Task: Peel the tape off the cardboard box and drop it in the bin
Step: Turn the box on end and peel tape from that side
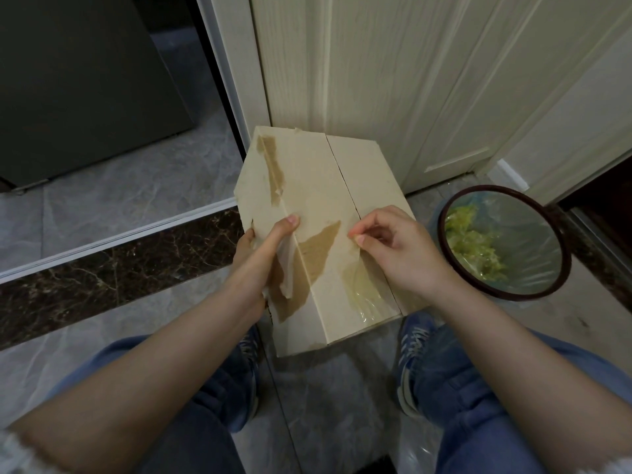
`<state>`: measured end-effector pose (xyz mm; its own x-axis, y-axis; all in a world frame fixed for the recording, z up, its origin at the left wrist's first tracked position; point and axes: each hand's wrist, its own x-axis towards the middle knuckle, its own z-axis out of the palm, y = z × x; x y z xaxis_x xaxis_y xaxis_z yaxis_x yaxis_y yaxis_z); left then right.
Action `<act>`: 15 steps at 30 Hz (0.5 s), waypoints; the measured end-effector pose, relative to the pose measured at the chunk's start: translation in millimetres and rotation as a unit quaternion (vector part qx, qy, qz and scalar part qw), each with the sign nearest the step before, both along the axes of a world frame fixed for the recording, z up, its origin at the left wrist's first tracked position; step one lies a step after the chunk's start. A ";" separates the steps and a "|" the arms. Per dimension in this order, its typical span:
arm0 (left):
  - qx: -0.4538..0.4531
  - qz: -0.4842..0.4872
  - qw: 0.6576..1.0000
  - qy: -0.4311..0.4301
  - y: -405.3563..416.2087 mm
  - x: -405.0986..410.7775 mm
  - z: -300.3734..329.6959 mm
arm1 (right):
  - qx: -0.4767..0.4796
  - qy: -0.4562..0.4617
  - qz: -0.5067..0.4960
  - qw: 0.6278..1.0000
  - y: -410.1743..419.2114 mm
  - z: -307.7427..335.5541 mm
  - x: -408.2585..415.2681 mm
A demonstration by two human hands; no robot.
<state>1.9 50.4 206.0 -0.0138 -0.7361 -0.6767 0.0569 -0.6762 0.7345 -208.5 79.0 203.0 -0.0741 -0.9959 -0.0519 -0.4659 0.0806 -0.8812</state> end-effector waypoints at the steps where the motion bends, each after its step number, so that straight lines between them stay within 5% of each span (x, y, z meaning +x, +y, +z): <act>1: 0.000 0.000 1.000 -0.001 0.0 -0.2 -0.2 | 0.013 0.005 0.005 1.000 -0.6 0.4 -0.8; 4: 0.000 0.004 1.000 -0.002 -0.7 -1.1 -0.8 | 0.026 0.045 0.024 0.998 0.6 1.1 -1.3; 9: 0.000 0.015 1.000 -0.005 -0.6 -2.0 -1.0 | -0.142 0.215 0.086 0.962 7.9 -4.0 3.7; 15: 0.010 0.005 1.000 0.004 -2.7 -1.8 1.0 | -0.106 0.118 0.014 0.987 3.7 -2.4 3.6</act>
